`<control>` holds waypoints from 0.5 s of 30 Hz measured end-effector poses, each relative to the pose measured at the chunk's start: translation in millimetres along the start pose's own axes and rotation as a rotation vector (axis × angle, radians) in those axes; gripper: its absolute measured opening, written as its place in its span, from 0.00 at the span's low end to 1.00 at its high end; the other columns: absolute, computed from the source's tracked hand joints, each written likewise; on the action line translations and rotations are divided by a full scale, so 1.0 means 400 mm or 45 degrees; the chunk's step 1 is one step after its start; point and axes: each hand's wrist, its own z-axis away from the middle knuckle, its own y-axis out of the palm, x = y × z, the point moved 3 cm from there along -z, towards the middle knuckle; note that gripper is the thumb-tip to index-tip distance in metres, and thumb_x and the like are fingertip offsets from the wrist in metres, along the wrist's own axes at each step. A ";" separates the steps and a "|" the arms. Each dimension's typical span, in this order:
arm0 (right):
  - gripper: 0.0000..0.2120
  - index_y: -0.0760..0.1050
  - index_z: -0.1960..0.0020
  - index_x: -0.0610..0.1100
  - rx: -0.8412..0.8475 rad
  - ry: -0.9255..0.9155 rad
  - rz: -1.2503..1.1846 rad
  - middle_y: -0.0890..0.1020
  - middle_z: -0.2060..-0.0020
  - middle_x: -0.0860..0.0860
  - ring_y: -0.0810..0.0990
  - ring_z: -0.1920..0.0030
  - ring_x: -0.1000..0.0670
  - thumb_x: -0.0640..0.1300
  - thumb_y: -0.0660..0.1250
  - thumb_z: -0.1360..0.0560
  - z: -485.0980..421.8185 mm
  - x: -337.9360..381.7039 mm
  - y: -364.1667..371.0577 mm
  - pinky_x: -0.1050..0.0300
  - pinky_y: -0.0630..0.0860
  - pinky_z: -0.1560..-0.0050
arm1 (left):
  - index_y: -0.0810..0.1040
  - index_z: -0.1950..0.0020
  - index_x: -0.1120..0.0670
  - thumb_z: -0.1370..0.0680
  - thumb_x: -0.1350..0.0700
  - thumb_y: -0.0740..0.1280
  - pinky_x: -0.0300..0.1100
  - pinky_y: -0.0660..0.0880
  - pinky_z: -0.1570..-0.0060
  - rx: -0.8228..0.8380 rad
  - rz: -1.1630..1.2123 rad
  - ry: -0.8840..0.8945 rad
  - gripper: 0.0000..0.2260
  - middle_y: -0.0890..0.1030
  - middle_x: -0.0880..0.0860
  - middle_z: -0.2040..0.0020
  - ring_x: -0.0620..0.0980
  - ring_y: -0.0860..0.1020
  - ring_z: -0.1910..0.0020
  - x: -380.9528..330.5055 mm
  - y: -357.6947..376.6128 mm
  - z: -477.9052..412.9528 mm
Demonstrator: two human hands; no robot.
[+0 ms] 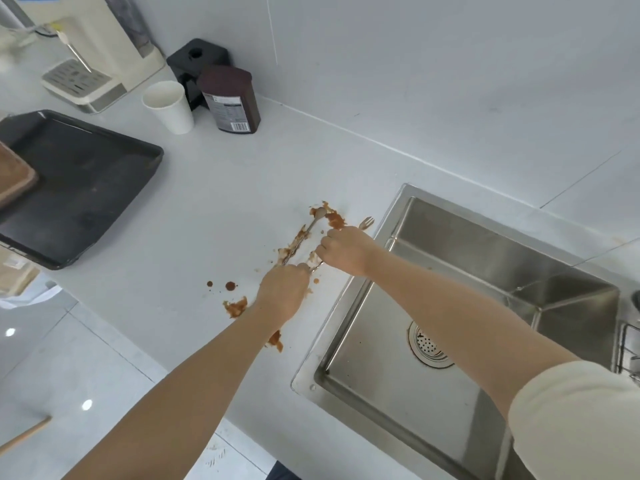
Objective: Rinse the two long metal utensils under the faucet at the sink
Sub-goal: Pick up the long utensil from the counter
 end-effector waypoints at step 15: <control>0.19 0.68 0.37 0.37 -0.092 0.792 -0.557 0.74 0.42 0.42 0.72 0.40 0.43 0.28 0.58 0.26 0.367 -0.123 0.065 0.53 0.68 0.57 | 0.72 0.47 0.61 0.26 0.72 0.56 0.47 0.64 0.62 -0.396 0.132 0.463 0.12 0.67 0.54 0.61 0.60 0.76 0.53 -0.240 -0.214 -0.058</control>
